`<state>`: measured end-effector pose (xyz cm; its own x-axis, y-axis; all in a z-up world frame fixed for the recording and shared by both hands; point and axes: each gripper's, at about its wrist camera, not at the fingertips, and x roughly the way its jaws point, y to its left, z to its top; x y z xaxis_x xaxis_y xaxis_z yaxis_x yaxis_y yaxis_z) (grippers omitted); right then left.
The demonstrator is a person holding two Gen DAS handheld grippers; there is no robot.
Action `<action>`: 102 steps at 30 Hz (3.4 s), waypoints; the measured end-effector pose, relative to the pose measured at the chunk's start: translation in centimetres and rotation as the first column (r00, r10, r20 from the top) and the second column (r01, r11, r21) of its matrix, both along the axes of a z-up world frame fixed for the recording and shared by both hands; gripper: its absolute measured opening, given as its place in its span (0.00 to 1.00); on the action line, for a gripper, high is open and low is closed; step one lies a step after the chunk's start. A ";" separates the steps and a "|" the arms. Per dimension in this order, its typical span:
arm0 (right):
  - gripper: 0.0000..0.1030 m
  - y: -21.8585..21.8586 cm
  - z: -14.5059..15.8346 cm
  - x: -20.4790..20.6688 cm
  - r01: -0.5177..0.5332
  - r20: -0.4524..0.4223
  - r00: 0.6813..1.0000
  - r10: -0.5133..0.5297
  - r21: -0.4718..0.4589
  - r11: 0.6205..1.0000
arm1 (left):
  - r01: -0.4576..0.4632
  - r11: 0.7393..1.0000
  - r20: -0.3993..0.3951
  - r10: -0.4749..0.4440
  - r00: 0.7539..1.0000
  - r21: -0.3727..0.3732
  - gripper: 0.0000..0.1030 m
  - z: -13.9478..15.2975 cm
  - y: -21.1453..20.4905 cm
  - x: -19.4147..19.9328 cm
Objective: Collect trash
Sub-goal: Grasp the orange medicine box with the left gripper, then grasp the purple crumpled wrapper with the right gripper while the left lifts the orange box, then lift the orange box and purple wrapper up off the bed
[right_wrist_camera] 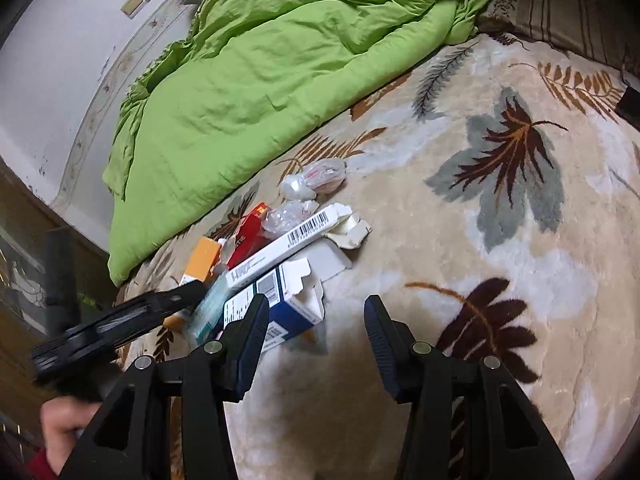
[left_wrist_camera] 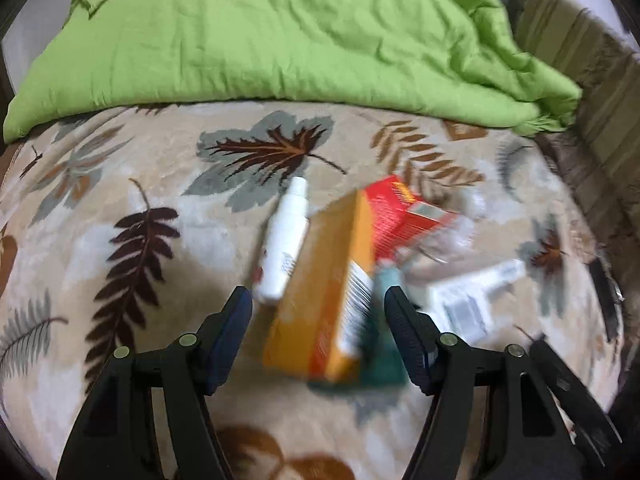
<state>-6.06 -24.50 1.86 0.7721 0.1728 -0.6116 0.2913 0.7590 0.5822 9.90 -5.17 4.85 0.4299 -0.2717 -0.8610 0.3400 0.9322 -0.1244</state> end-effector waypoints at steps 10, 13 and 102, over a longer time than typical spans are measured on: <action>0.52 -0.5 -2.0 4.4 -0.073 -0.015 0.997 0.076 0.116 0.991 | -0.042 0.986 0.026 0.047 0.999 -0.163 0.48 0.7 5.2 -3.5; 0.52 -0.5 -2.9 5.8 -0.127 -0.008 0.992 0.130 0.167 0.978 | -0.064 0.976 0.032 0.072 0.997 -0.207 0.48 1.1 8.0 -5.8; 0.25 15.6 2.3 -5.5 -0.494 0.065 0.823 0.564 -0.408 0.768 | -0.269 0.948 0.305 0.309 0.901 -0.168 0.25 0.0 17.2 -15.4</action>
